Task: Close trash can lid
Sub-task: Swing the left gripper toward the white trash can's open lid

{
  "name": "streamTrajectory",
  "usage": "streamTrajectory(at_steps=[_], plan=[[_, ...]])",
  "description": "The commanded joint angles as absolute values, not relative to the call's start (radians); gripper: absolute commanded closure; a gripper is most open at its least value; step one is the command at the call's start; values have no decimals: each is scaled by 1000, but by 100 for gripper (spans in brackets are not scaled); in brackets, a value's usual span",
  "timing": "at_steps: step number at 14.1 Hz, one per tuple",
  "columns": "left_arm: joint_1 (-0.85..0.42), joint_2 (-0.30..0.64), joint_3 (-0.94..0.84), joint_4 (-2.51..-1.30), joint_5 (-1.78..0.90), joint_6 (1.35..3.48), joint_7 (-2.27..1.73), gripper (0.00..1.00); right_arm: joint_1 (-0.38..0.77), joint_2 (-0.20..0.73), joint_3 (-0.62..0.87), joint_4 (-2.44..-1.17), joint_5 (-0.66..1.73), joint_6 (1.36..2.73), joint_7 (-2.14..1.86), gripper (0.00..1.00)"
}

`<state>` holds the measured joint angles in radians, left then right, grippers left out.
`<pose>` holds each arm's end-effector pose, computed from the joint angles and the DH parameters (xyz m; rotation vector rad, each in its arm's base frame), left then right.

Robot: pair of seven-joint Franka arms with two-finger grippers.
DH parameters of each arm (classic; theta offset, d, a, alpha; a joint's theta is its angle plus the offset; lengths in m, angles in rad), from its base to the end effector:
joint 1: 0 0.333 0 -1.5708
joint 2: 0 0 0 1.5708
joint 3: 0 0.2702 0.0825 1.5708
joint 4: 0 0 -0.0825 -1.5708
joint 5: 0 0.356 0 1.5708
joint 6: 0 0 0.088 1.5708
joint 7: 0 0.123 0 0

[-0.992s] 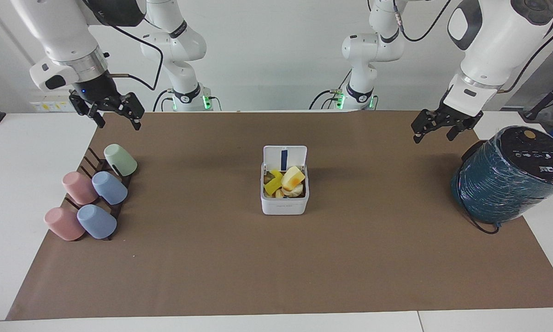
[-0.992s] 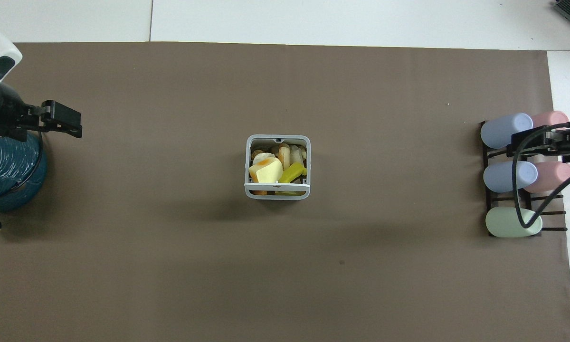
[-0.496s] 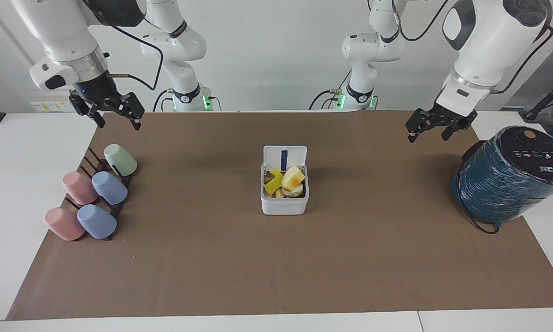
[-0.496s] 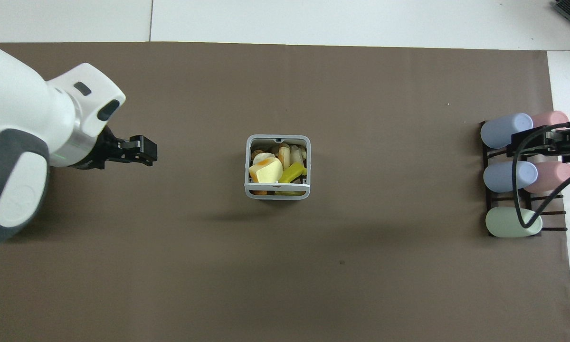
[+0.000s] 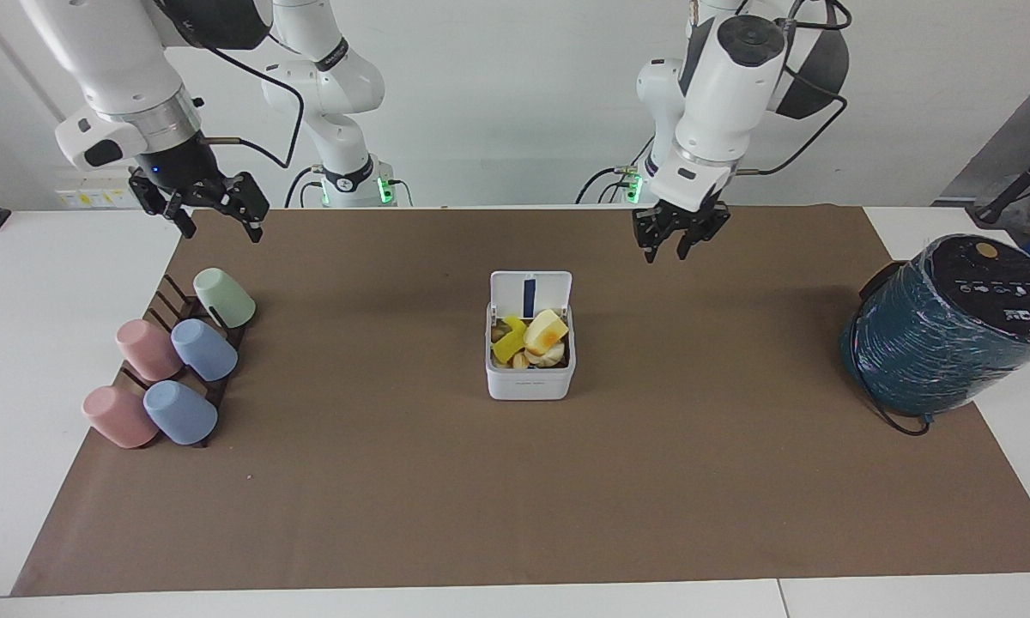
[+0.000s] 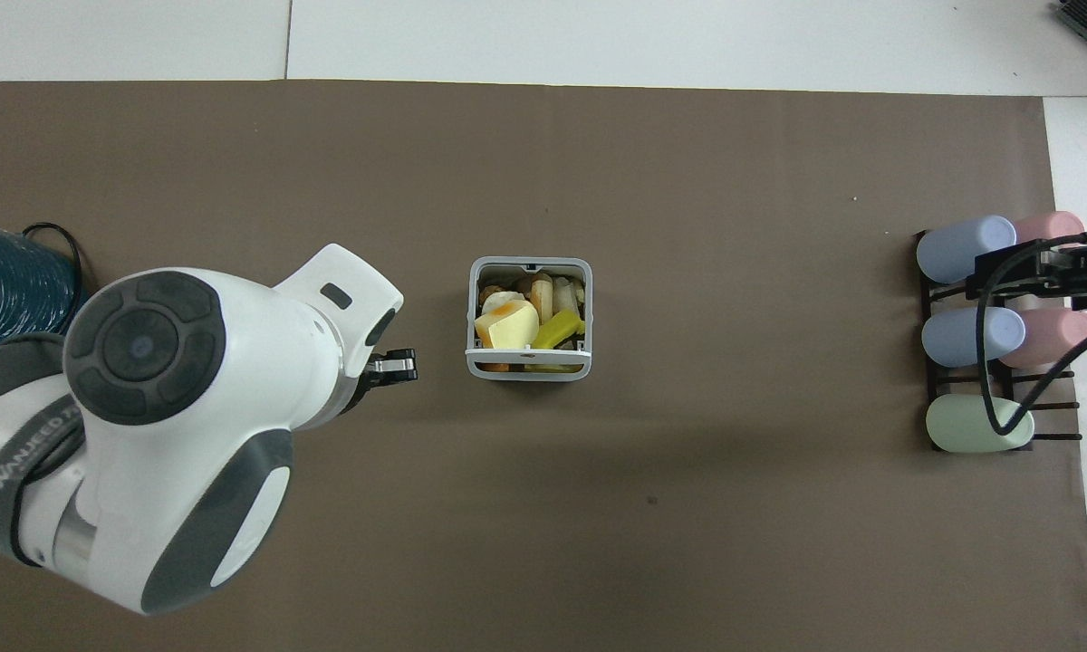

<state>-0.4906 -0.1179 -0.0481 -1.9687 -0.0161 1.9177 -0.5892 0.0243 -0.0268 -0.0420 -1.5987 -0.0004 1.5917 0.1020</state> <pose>0.4377 -0.2639 0.4750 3.0955 0.0861 0.0794 0.5217 -0.0095 0.5662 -3.1343 0.1878 -0.0310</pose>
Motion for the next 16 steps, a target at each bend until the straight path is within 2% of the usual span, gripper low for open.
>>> streamTrajectory(at_steps=[1, 7, 16], plan=[[-573, -160, -32, -2045, -26, 1992, -672, 99, 26, -48, -43, -1620, -6, 1589, 103, 0], [-699, -100, -31, -2075, -49, 2161, -834, 100, 26, -48, -43, -1620, -5, 1589, 103, 0], [-700, -9, -31, -2065, -52, 2416, -905, 100, 28, -48, -43, -1620, -5, 1589, 103, 0]])
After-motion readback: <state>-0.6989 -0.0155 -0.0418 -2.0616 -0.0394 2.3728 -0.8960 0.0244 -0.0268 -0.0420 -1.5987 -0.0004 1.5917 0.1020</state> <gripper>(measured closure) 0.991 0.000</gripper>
